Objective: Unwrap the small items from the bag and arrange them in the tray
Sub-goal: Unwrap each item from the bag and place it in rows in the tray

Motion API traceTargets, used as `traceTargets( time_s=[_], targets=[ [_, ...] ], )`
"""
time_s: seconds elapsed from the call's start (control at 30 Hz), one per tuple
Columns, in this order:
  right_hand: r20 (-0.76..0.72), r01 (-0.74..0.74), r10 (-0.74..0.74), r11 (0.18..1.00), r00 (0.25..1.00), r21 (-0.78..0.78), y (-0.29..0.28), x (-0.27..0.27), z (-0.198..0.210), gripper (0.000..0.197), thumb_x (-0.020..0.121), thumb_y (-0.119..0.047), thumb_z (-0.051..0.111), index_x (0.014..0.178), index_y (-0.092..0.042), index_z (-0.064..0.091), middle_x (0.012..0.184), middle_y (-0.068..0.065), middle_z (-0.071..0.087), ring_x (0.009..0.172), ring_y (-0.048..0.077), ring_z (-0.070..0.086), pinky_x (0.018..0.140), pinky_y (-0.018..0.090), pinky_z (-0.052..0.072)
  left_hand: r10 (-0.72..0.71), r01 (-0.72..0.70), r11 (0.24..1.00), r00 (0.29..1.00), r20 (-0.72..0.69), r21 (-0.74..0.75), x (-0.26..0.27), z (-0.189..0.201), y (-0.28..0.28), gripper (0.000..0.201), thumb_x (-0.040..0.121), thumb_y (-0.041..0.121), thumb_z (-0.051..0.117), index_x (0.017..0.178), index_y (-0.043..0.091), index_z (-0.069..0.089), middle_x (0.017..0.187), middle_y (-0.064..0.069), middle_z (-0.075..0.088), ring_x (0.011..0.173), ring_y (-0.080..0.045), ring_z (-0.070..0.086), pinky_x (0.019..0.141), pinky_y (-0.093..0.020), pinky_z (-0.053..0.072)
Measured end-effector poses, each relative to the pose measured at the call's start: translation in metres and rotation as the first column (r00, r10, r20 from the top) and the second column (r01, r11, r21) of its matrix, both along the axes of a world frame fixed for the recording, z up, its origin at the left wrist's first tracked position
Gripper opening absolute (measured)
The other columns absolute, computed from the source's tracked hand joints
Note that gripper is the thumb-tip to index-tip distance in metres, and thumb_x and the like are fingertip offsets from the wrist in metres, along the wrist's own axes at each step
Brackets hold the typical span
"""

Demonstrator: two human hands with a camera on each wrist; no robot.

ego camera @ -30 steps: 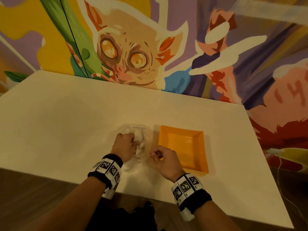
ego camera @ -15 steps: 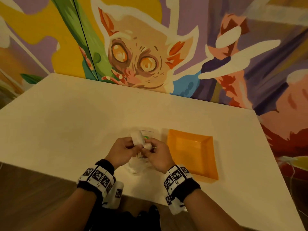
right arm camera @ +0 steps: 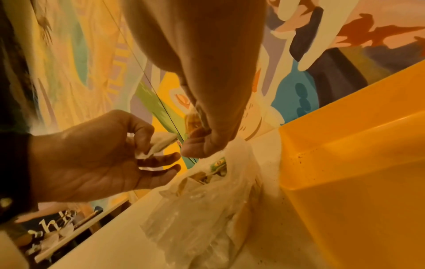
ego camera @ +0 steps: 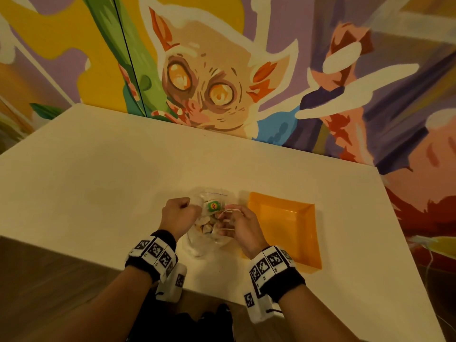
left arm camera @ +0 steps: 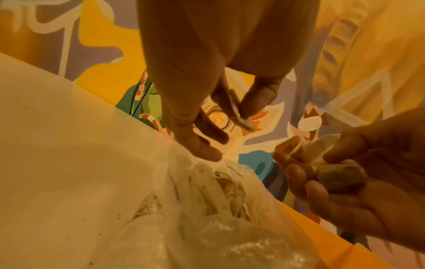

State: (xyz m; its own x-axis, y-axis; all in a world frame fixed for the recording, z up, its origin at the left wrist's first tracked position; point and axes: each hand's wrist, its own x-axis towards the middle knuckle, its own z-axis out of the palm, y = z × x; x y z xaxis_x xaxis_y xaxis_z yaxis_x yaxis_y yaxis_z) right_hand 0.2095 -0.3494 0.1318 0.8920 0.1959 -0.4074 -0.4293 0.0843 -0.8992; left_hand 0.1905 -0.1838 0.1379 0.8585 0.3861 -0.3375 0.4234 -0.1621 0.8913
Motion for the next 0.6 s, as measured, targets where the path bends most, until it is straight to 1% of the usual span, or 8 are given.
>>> traceTargets(
  time_s=[0.03,0.07,0.13,0.27,0.33,0.4,0.53,0.6],
  targets=[
    [-0.022,-0.005,0.006,0.999,1.000,0.036,-0.001,0.000,0.003,0.022,0.097,-0.003,0.036,0.098,-0.004,0.058,0.085,0.014,0.067,0.066,0.022,0.062,0.059,0.031,0.052,0.031,-0.031,0.998,1.000,0.002,-0.049,0.002,0.001,-0.001,0.021,0.050,0.014,0.061,0.050,0.012,0.040,0.056,-0.002,0.036,0.050,-0.025,0.043,0.050,-0.038,0.037],
    [-0.045,-0.008,0.012,0.998,0.999,0.068,-0.001,0.000,0.005,0.023,0.096,-0.003,0.038,0.092,-0.004,0.060,0.086,0.015,0.068,0.068,0.023,0.063,0.061,0.032,0.052,0.071,-0.070,0.991,0.997,0.007,-0.114,0.006,0.000,-0.002,0.012,0.054,0.010,0.061,0.056,0.004,0.051,0.060,-0.006,0.047,0.055,-0.030,0.057,0.052,-0.041,0.049],
    [-0.093,0.010,0.002,0.992,0.996,0.124,-0.002,0.000,0.006,0.024,0.097,-0.004,0.038,0.090,-0.004,0.060,0.088,0.017,0.068,0.071,0.025,0.064,0.066,0.034,0.054,0.110,-0.103,0.965,0.994,0.015,-0.243,0.010,0.004,-0.008,0.006,0.067,-0.003,0.057,0.069,-0.009,0.059,0.067,-0.018,0.060,0.062,-0.035,0.064,0.056,-0.038,0.055],
    [-0.070,0.007,-0.001,0.997,0.998,0.077,-0.002,0.000,0.004,0.025,0.103,-0.014,0.041,0.099,-0.005,0.063,0.087,0.009,0.067,0.071,0.021,0.064,0.068,0.031,0.057,0.109,-0.107,0.950,0.994,-0.011,-0.294,0.020,0.007,-0.017,0.032,0.075,-0.015,0.038,0.056,0.011,0.038,0.061,-0.007,0.037,0.051,-0.023,0.042,0.045,-0.025,0.030],
    [-0.025,-0.017,0.016,1.000,1.000,-0.015,-0.005,0.000,0.003,0.024,0.103,-0.017,0.043,0.103,-0.008,0.066,0.084,0.000,0.066,0.066,0.013,0.062,0.069,0.031,0.056,0.063,-0.067,0.957,0.998,-0.024,-0.281,0.021,0.006,-0.019,0.025,0.075,-0.013,0.036,0.065,0.010,0.039,0.063,-0.007,0.037,0.047,-0.020,0.039,0.043,-0.023,0.025],
    [0.039,-0.023,0.027,0.995,0.999,-0.100,-0.008,0.002,0.002,0.025,0.102,-0.018,0.046,0.106,-0.010,0.069,0.084,-0.002,0.065,0.065,0.007,0.060,0.069,0.029,0.055,0.008,-0.016,0.946,1.000,-0.029,-0.323,0.019,0.009,-0.020,0.021,0.072,-0.009,0.040,0.080,0.008,0.050,0.065,-0.011,0.044,0.049,-0.021,0.042,0.045,-0.024,0.026],
    [0.131,-0.031,0.055,0.984,0.990,-0.176,-0.019,0.006,0.004,0.021,0.099,-0.016,0.053,0.104,-0.009,0.071,0.080,-0.002,0.066,0.067,0.007,0.058,0.064,0.024,0.054,-0.126,0.062,0.815,0.989,-0.073,-0.577,0.016,0.008,-0.018,0.052,0.068,-0.006,0.041,0.116,0.012,0.054,0.088,-0.018,0.051,0.064,-0.027,0.049,0.052,-0.031,0.039],
    [0.195,-0.069,0.120,0.966,0.973,-0.249,-0.025,0.009,0.003,0.016,0.095,-0.015,0.059,0.098,-0.008,0.073,0.075,-0.001,0.066,0.068,0.009,0.057,0.065,0.026,0.051,-0.229,0.145,0.753,0.972,-0.050,-0.642,0.014,0.013,-0.019,0.047,0.065,0.007,0.051,0.112,0.009,0.058,0.094,-0.018,0.050,0.065,-0.026,0.050,0.053,-0.030,0.041]
  ],
)
